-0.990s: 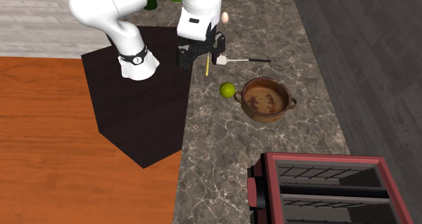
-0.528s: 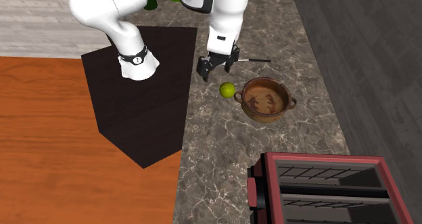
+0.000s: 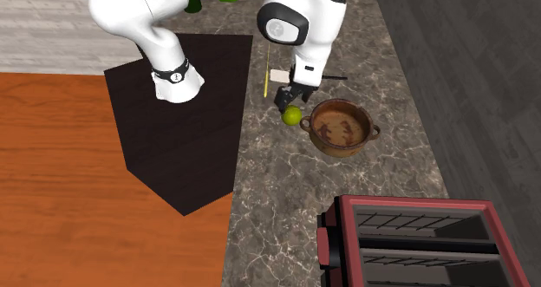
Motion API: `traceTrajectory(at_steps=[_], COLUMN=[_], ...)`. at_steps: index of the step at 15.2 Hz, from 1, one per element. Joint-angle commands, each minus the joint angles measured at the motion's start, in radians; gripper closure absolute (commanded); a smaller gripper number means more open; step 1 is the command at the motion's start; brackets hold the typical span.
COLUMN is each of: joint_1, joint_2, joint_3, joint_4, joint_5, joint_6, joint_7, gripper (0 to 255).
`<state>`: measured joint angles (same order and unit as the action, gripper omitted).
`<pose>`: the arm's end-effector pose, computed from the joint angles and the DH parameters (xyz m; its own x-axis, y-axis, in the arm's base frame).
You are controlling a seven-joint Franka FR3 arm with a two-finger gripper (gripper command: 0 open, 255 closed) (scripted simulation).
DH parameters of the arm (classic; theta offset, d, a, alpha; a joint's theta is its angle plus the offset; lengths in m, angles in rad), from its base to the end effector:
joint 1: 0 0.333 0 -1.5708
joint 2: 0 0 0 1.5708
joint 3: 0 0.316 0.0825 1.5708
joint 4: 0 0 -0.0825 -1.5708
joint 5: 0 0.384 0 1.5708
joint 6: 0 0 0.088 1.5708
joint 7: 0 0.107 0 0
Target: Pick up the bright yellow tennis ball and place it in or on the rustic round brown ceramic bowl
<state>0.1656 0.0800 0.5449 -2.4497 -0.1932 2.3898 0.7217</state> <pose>0.3550 0.3062 0.2617 0.9895 0.1355 -0.0505 0.1413 -0.9801 0.1394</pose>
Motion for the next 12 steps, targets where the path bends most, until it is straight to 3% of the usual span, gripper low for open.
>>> traceTrajectory(at_steps=[1, 6, 12], joint_1=[0.006, 0.014, 0.014], joint_2=[0.035, 0.106, 0.106], joint_3=[-0.003, -0.029, -0.030], joint_4=[0.000, -0.012, -0.012], joint_5=[-0.034, -0.113, -0.112], joint_6=[0.025, 0.094, 0.094], joint_7=[0.029, 0.084, 0.084], gripper=[0, 0, 0])
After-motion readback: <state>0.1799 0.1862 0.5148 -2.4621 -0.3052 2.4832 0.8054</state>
